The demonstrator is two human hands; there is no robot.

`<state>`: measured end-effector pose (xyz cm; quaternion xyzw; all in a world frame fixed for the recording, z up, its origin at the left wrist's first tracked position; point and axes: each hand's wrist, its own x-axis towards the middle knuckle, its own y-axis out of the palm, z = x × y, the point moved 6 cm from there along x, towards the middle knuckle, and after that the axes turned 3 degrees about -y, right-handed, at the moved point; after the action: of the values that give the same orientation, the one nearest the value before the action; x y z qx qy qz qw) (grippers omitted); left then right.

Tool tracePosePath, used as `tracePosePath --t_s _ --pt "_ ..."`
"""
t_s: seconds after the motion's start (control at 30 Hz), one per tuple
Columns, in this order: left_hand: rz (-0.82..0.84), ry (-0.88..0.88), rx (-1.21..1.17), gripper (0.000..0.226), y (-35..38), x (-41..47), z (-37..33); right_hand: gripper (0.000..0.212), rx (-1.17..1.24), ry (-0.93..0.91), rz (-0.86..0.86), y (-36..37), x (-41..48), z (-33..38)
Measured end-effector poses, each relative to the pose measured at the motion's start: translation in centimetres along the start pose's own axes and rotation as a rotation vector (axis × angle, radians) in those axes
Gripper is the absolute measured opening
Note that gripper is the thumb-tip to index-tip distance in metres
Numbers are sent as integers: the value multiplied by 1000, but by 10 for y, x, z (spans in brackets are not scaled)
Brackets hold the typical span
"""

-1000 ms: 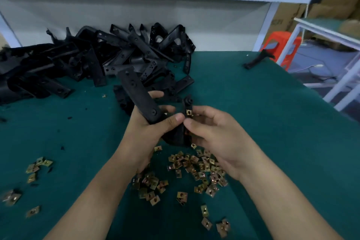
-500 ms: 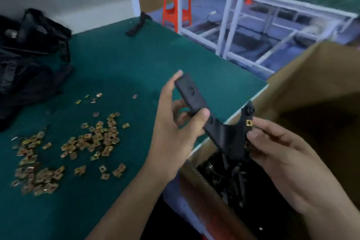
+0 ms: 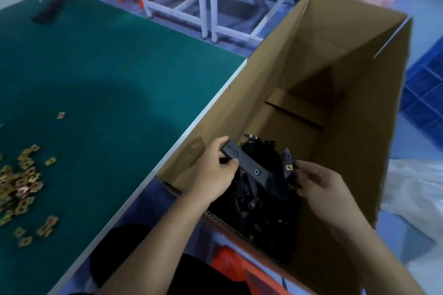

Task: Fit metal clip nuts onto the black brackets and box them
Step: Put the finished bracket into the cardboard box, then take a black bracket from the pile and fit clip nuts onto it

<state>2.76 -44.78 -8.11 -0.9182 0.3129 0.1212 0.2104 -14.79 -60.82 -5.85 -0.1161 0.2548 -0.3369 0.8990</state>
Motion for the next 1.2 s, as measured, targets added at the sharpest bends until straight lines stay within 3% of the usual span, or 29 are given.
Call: tracePosePath --t_s 0.13,0.33,0.47,0.57,0.63,0.73,0.83,0.93,1.03,1.2 --pt "17 -69 185 65 -11 -1 14 53 -278 8 35 4 5 -11" --pt "109 10 422 52 -36 -25 7 57 -279 -39 -4 9 8 1" --pt "271 120 232 42 -49 -69 -9 56 -264 -126 -3 27 4 25" --pt "248 217 41 40 -83 -106 -23 51 -218 -235 1 51 2 52" --pt "104 281 -51 35 -121 -125 -29 48 -176 -321 17 72 -2 72" --pt "-368 326 -251 23 -205 -154 -18 42 -152 -504 66 120 -14 109" --pt "-858 255 -172 25 -283 -187 18 38 -116 -715 190 194 -41 157" --pt "-1236 120 -99 23 -346 -220 63 38 -135 -893 434 286 -79 200" --pt "-1401 -25 -53 20 -388 -239 108 39 -224 -997 694 379 -121 229" --pt "-1481 -141 -139 30 -431 -228 151 45 -334 -1031 948 519 -181 264"
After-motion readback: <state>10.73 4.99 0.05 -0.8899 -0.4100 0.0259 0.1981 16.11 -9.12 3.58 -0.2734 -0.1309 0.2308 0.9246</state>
